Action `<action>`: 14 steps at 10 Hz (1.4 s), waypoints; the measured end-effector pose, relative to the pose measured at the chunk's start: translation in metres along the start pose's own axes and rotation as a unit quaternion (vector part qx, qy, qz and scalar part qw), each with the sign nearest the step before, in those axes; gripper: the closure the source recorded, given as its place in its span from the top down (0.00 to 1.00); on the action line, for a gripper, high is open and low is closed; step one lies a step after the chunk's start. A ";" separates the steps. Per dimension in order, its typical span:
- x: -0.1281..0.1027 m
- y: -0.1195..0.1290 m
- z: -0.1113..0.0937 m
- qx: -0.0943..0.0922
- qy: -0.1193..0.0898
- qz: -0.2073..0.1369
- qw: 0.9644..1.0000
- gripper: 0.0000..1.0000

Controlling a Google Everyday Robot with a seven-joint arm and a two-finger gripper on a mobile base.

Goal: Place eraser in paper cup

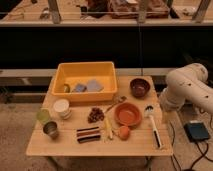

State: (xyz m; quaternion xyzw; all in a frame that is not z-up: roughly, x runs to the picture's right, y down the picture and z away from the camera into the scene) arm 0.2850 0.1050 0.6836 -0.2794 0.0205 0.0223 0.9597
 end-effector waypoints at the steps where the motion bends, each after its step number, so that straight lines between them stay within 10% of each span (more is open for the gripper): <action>1: 0.000 0.000 0.000 0.000 0.000 0.000 1.000 0.65; 4: -0.002 -0.001 -0.001 0.001 -0.002 -0.001 1.000 0.65; 7: -0.035 -0.006 -0.018 0.018 -0.053 -0.037 0.998 0.65; 14: -0.203 -0.014 -0.038 0.043 -0.174 -0.110 0.978 0.65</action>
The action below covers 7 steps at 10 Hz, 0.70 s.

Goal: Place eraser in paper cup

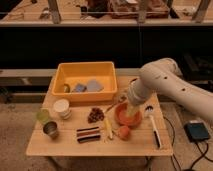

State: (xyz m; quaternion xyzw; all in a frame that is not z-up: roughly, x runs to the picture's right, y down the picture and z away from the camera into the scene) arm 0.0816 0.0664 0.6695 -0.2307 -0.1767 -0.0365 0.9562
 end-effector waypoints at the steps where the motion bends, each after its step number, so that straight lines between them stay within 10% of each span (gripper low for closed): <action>1: -0.029 -0.004 0.013 0.003 -0.021 -0.014 1.000 0.65; 4: -0.086 -0.010 0.049 0.006 -0.050 -0.037 0.998 0.65; 7: -0.093 -0.010 0.056 0.005 -0.052 -0.037 0.998 0.65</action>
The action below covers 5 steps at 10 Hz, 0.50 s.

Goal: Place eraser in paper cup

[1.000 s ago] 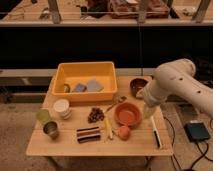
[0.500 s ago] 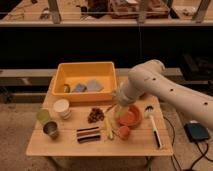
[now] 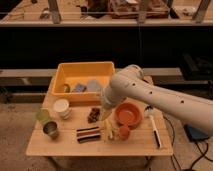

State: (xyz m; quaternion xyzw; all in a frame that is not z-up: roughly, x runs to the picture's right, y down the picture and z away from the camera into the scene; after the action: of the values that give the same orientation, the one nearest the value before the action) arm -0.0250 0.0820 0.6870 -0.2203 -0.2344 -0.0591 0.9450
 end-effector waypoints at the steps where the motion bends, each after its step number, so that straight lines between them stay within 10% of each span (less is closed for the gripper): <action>1: -0.002 0.000 0.001 -0.001 -0.001 -0.002 1.000 0.65; 5: -0.002 0.017 0.012 -0.025 -0.021 -0.007 0.999 0.65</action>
State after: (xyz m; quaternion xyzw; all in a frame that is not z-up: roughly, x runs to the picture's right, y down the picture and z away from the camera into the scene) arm -0.0282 0.1023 0.6888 -0.2435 -0.2544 -0.0673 0.9335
